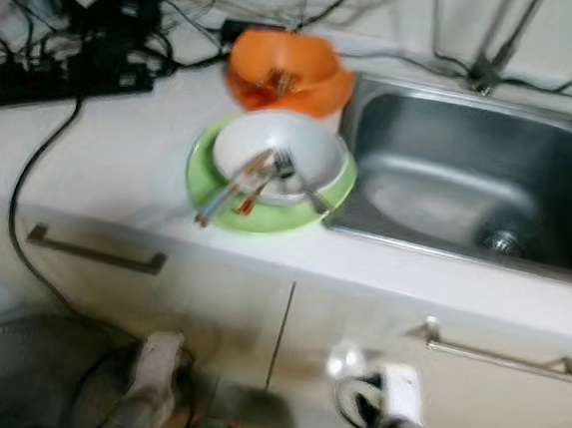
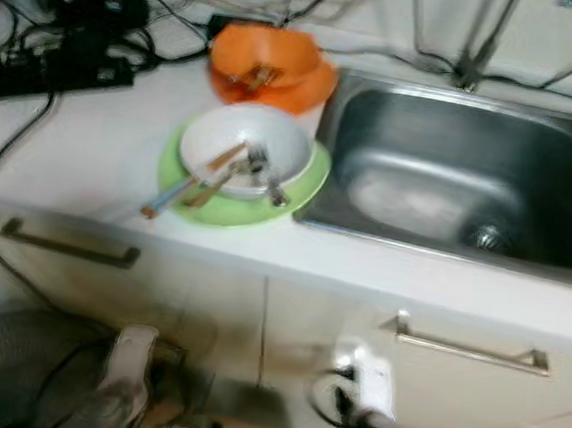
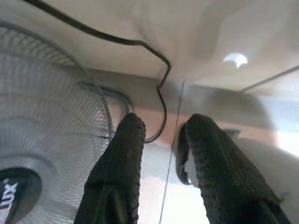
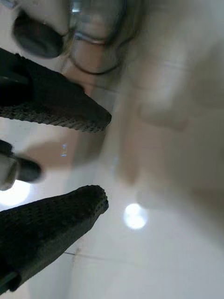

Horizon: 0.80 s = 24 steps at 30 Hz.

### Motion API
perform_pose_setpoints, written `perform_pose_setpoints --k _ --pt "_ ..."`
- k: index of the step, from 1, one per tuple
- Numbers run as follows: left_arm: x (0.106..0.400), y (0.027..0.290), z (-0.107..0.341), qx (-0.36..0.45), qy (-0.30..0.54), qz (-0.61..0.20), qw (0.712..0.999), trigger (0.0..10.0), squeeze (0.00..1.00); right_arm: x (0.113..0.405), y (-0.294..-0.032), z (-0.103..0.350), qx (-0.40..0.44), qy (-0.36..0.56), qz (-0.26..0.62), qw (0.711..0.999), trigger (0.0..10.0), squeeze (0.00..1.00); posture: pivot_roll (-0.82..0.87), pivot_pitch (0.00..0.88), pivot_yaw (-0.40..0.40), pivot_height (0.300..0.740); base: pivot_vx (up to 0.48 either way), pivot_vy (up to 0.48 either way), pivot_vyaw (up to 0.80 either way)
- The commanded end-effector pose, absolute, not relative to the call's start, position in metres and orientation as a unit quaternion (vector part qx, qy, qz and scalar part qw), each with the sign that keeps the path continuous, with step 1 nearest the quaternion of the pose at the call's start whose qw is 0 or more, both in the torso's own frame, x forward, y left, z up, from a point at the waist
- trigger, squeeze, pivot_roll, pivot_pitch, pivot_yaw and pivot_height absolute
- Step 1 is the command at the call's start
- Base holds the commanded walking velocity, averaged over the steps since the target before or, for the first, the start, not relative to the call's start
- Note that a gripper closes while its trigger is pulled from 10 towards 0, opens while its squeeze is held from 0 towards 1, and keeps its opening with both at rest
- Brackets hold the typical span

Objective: Kitchen organization

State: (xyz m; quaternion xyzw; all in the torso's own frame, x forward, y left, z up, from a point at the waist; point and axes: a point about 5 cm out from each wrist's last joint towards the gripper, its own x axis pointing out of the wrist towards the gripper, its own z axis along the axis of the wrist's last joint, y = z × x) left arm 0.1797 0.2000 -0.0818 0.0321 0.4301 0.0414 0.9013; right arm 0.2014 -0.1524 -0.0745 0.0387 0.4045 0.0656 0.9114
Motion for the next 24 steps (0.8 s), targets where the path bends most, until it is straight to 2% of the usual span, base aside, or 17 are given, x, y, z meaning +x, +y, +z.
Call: perform_pose_setpoints --k 1,11,24 --pt "0.1822 0.1914 -0.0816 0.025 0.425 0.031 0.904 10.0 0.00 0.1817 -0.1632 -0.0848 0.037 0.438 0.050 0.897 10.0 0.00 0.12 0.106 -0.007 0.740 0.000 0.000 0.00" --pt "0.1831 0.1923 -0.0811 0.041 0.424 0.032 0.904 10.0 0.00 0.1815 -0.1629 -0.0848 0.037 0.438 0.051 0.897 10.0 0.00 0.12 0.105 -0.007 0.740 0.000 0.000 0.00" --pt "0.1830 0.1918 -0.0811 0.042 0.424 0.035 0.904 10.0 0.00 0.1820 -0.1625 -0.0845 0.037 0.437 0.054 0.897 10.0 0.00 0.12 0.103 -0.010 0.740 0.000 -0.299 0.00"
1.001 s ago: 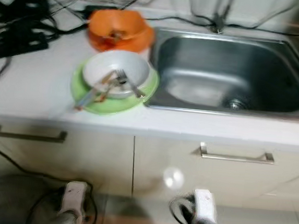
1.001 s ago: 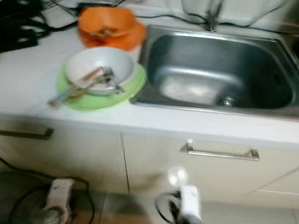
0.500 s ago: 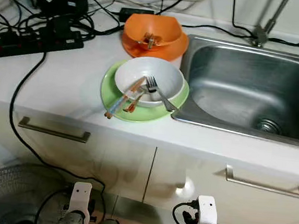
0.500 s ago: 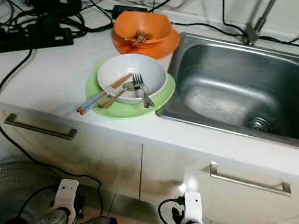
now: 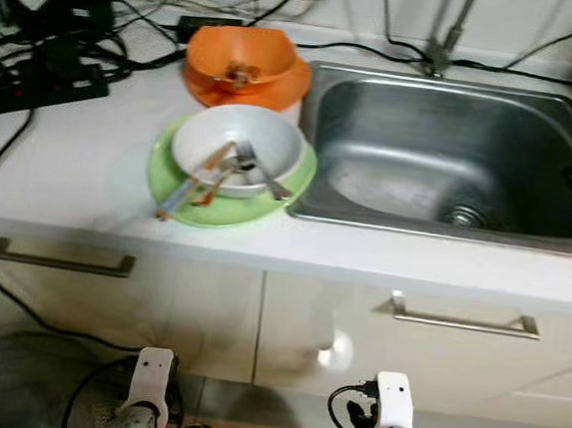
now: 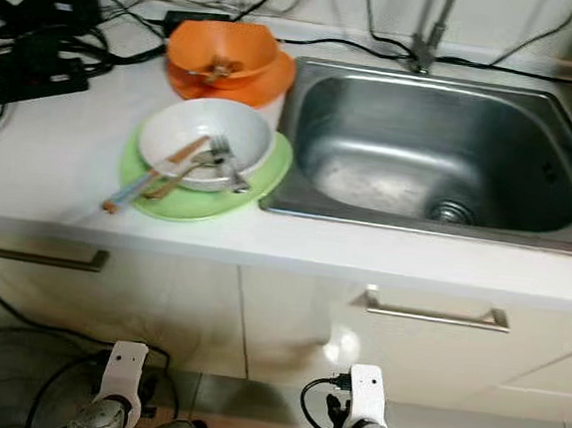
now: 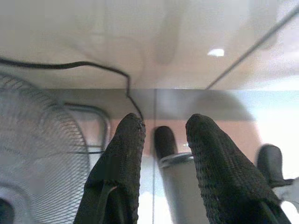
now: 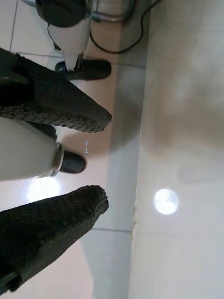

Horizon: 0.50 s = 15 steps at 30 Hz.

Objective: Kitchen organization

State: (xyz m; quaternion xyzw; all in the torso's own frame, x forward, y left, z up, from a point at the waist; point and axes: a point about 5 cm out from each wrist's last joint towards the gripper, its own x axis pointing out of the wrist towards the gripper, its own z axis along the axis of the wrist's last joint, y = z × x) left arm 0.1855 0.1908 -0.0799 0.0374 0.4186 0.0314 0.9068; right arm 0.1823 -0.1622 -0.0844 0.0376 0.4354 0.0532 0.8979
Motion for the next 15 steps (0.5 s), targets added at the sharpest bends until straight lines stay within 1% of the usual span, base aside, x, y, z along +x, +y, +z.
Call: perform_pose_setpoints --k 1,3,15 --pt "0.1831 0.1918 -0.0811 0.042 0.424 0.035 0.904 10.0 0.00 0.1820 -0.1625 -0.0845 0.037 0.437 0.054 0.897 10.0 0.00 0.12 0.104 -0.011 0.740 0.000 -0.300 0.00" --pt "0.1831 0.1918 -0.0811 0.042 0.424 0.036 0.904 10.0 0.00 0.1821 -0.1625 -0.0845 0.037 0.437 0.054 0.897 10.0 0.00 0.12 0.104 -0.011 0.740 0.000 -0.300 0.00" --pt "0.1833 0.1912 -0.0810 0.035 0.422 0.040 0.905 10.0 0.00 0.1838 -0.1624 -0.0836 0.037 0.434 0.055 0.898 10.0 0.00 0.12 0.103 -0.013 0.740 0.000 0.000 0.00"
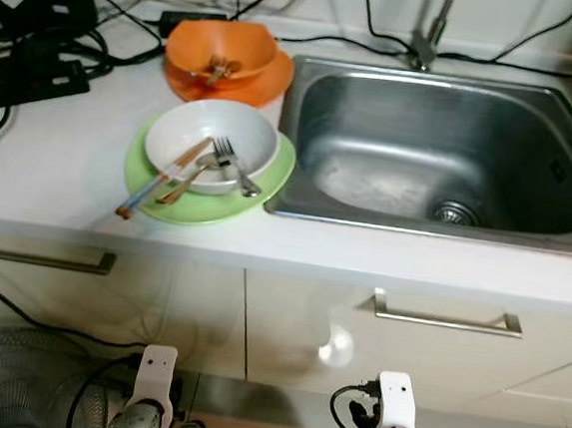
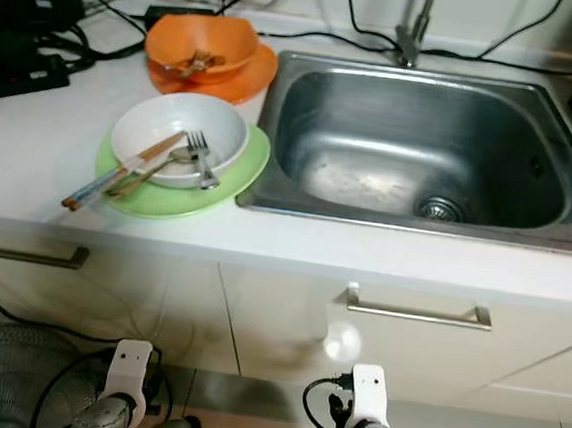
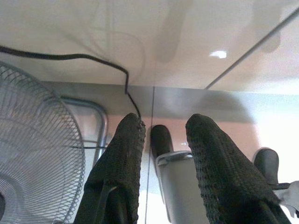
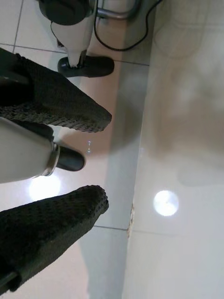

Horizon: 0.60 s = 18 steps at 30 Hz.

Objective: Kitchen organization

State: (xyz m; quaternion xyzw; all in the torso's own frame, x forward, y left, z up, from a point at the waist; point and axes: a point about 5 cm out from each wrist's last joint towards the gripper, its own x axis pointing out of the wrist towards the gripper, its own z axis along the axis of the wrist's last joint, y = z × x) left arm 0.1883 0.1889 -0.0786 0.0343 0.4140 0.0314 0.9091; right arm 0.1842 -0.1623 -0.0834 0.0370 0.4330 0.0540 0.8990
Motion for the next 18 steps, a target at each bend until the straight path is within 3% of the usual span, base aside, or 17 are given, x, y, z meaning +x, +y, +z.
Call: perform_pose_setpoints --k 1,15,18 --pt "0.1835 0.1914 -0.0809 0.039 0.421 0.039 0.905 10.0 0.00 0.1838 -0.1625 -0.0836 0.037 0.434 0.055 0.898 10.0 0.00 0.12 0.102 -0.012 0.740 0.000 0.000 0.00" --pt "0.1836 0.1917 -0.0807 0.043 0.420 0.043 0.905 10.0 0.00 0.1823 -0.1626 -0.0844 0.037 0.437 0.055 0.897 10.0 0.00 0.11 0.104 -0.013 0.740 0.000 -0.444 0.00" --pt "0.1835 0.1913 -0.0807 0.038 0.418 0.045 0.906 10.0 0.00 0.1821 -0.1630 -0.0845 0.037 0.437 0.054 0.897 10.0 0.00 0.11 0.103 -0.015 0.740 0.000 0.000 0.00"
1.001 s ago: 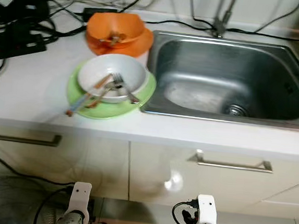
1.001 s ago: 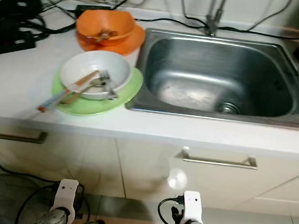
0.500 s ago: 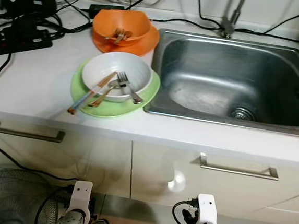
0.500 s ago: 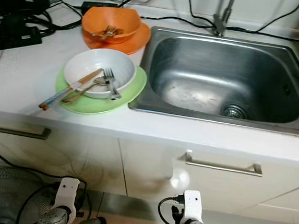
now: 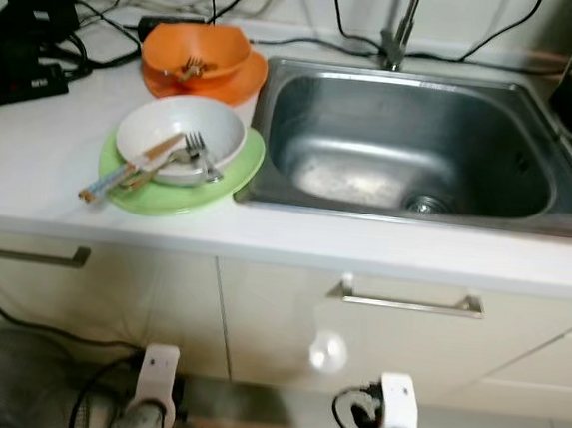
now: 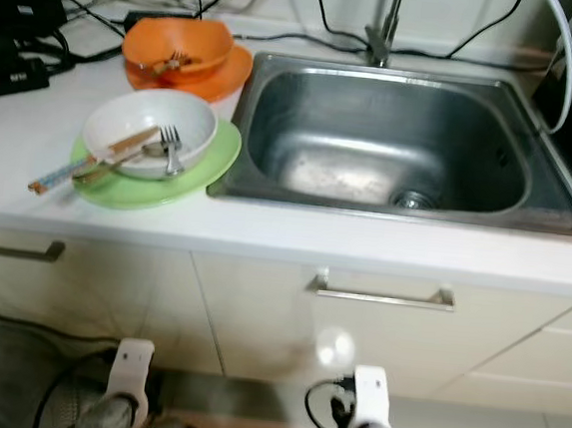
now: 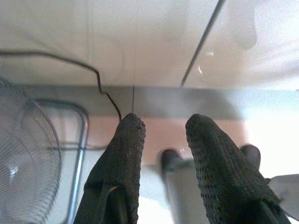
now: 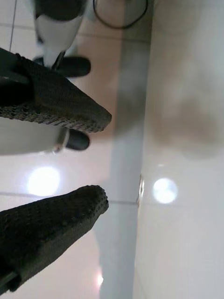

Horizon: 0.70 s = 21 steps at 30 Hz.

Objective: Kitchen organization

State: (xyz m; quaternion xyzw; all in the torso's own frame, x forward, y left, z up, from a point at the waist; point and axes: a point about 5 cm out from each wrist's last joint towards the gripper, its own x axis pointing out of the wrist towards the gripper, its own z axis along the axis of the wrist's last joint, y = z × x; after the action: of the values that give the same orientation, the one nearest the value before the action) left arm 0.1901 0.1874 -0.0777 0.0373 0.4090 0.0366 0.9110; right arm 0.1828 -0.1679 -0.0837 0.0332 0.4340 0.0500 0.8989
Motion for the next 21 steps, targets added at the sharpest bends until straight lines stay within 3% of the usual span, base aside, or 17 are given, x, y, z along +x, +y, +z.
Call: perform_pose_setpoints --k 1,21 --pt "0.1835 0.1911 -0.0807 0.036 0.418 0.045 0.907 10.0 0.00 0.1820 -0.1632 -0.0845 0.037 0.437 0.054 0.897 10.0 0.00 0.11 0.103 -0.015 0.740 0.000 0.000 0.00" --pt "0.1855 0.1909 -0.0790 0.054 0.407 0.042 0.911 10.0 0.00 0.1817 -0.1653 -0.0845 0.033 0.438 0.056 0.897 10.0 0.00 0.12 0.105 -0.022 0.740 0.000 0.000 0.00"
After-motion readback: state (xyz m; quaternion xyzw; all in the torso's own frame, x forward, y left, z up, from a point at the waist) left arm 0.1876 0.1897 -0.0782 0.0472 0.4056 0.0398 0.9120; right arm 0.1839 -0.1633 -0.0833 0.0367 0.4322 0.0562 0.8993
